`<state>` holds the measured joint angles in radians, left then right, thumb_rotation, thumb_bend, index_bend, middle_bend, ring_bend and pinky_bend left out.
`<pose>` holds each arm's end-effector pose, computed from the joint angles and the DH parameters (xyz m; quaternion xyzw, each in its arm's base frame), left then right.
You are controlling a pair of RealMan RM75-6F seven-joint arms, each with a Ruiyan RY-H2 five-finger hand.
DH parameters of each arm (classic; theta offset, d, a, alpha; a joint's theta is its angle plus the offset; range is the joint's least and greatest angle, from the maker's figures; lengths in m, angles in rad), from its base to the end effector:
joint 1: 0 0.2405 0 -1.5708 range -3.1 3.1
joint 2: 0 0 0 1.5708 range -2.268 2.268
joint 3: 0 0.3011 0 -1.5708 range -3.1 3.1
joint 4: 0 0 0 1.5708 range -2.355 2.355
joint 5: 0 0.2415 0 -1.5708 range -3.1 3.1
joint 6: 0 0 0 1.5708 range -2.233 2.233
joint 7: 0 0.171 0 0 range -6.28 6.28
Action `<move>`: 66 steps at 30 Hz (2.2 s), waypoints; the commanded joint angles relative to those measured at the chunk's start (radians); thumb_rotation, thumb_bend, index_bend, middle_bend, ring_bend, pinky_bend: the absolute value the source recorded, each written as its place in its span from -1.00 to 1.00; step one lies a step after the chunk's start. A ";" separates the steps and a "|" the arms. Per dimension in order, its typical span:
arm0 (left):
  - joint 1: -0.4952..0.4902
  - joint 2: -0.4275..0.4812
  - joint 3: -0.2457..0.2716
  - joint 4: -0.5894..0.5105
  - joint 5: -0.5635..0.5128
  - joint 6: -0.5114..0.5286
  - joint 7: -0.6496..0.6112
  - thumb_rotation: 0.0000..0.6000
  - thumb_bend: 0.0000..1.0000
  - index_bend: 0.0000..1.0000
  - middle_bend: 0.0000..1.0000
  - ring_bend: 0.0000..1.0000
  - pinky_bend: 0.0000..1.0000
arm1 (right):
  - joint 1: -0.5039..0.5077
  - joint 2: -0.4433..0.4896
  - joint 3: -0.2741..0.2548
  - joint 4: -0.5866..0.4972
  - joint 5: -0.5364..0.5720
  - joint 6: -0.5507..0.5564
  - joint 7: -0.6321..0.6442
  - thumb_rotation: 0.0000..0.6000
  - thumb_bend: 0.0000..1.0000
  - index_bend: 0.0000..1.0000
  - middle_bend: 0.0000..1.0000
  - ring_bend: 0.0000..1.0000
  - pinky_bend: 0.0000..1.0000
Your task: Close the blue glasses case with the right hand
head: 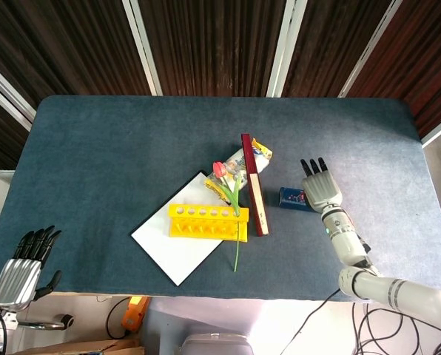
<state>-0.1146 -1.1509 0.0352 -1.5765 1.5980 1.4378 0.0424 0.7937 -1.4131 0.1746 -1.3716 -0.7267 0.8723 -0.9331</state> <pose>-0.3586 0.2024 0.1143 -0.6624 -0.3785 -0.3598 0.5371 -0.2554 -0.4624 0.0125 0.7678 -0.2534 0.1236 0.5753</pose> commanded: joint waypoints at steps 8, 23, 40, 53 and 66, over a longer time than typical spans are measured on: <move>-0.006 -0.001 -0.004 -0.001 -0.014 -0.013 0.007 1.00 -0.26 -1.00 -1.00 -1.00 -0.90 | 0.060 -0.070 -0.024 0.123 0.073 -0.021 -0.007 1.00 0.30 0.33 -0.76 -1.00 -0.96; -0.010 0.002 -0.005 -0.002 -0.022 -0.020 0.001 1.00 -0.26 -1.00 -1.00 -1.00 -0.90 | 0.090 -0.136 -0.056 0.247 0.111 -0.019 -0.011 1.00 0.30 0.31 -0.76 -1.00 -0.96; -0.009 0.003 -0.002 -0.006 -0.016 -0.014 0.001 1.00 -0.26 -1.00 -1.00 -1.00 -0.89 | 0.082 -0.122 -0.047 0.235 0.214 0.074 -0.078 1.00 -0.43 -0.39 -1.00 -1.00 -1.00; -0.009 0.004 0.004 -0.007 0.002 -0.006 -0.001 1.00 -0.26 -1.00 -1.00 -1.00 -0.89 | 0.023 0.095 -0.072 -0.106 0.215 0.011 0.055 1.00 -0.50 -0.28 -1.00 -1.00 -1.00; -0.008 0.007 0.002 -0.004 0.001 0.000 -0.014 1.00 -0.26 -1.00 -1.00 -1.00 -0.89 | 0.052 0.008 -0.107 0.039 0.266 0.015 0.050 1.00 -0.44 -0.18 -1.00 -1.00 -1.00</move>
<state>-0.1227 -1.1435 0.0372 -1.5805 1.5993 1.4374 0.0288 0.8423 -1.3964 0.0698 -1.3423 -0.4671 0.8923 -0.8867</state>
